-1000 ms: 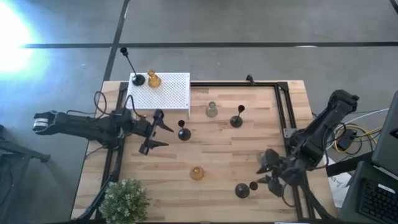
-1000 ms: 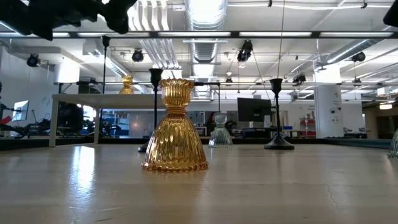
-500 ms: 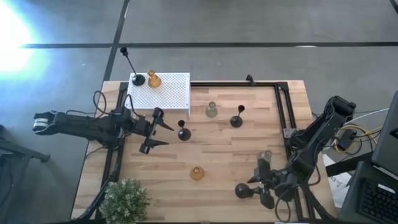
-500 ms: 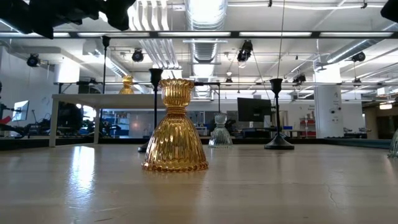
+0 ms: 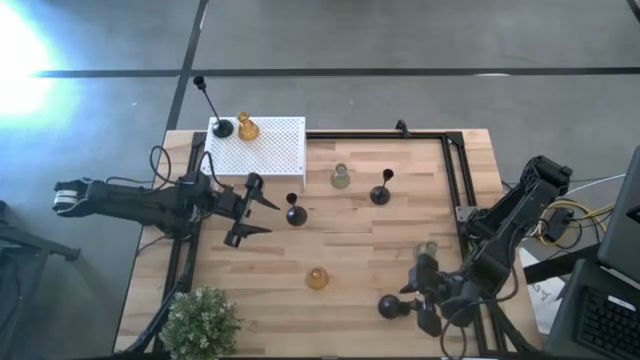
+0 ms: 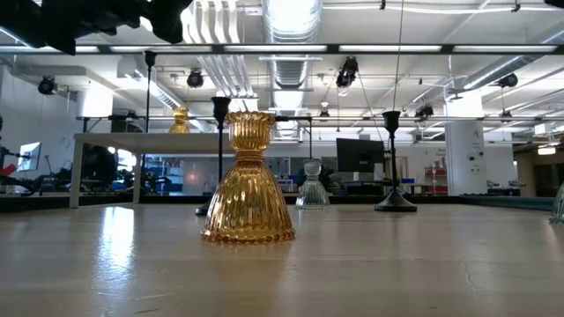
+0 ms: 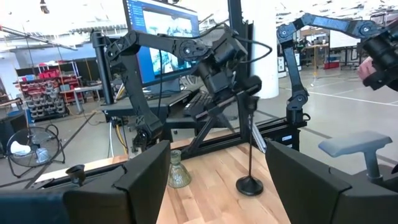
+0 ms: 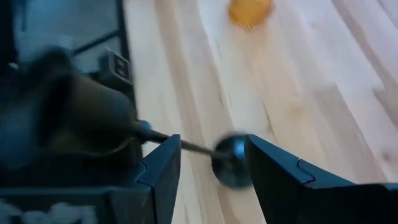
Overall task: Pick & Place candle stick holders
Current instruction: Put the large black candle holder on the shelf
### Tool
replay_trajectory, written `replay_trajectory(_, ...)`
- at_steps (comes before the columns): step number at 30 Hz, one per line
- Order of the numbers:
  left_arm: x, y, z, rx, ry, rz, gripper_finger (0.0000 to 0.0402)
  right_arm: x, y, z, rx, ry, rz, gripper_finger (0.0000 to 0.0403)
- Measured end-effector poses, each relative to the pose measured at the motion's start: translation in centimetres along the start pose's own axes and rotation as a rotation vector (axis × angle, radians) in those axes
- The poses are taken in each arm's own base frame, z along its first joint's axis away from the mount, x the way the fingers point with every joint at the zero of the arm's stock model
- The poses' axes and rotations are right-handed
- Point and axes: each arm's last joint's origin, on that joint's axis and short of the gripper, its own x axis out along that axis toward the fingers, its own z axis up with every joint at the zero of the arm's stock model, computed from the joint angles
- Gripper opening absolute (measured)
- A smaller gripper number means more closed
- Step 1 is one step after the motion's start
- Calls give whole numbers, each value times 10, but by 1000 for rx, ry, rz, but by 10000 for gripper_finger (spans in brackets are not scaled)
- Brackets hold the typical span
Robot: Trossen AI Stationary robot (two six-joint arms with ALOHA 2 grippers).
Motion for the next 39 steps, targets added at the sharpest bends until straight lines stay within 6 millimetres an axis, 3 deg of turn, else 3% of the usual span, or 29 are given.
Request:
replay_trajectory(9,0,0,0,-2,0,1,268,2,-5,-10,96,152,2,185)
replay_trajectory(26,0,0,0,-1,-2,2,268,2,3,-3,14,28,57,182)
replay_trajectory(33,0,0,0,-1,-2,2,268,2,4,-1,-29,-22,49,160)
replay_trajectory(39,0,0,0,-3,-2,2,268,2,3,-1,-51,-43,39,117)
